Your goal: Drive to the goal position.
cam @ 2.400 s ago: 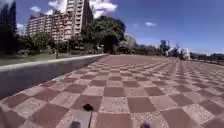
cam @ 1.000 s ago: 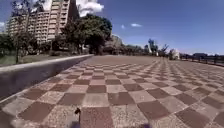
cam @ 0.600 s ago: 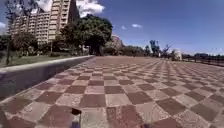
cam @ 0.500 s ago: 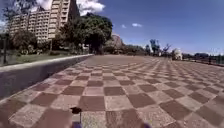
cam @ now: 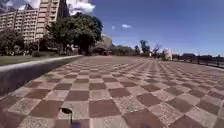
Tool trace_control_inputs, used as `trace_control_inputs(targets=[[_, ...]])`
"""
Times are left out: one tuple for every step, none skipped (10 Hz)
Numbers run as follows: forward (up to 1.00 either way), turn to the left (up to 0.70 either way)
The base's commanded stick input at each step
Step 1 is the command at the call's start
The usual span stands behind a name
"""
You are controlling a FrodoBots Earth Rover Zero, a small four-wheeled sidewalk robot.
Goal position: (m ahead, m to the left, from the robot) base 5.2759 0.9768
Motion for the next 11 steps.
trace_control_inputs(targets=[[1.0, 0.0], [1.0, 0.0], [1.0, 0.0], [1.0, 0.0], [1.0, 0.0], [1.0, 0.0], [1.0, 0.0], [1.0, 0.0], [1.0, 0.0], [1.0, 0.0], [1.0, 0.0]])
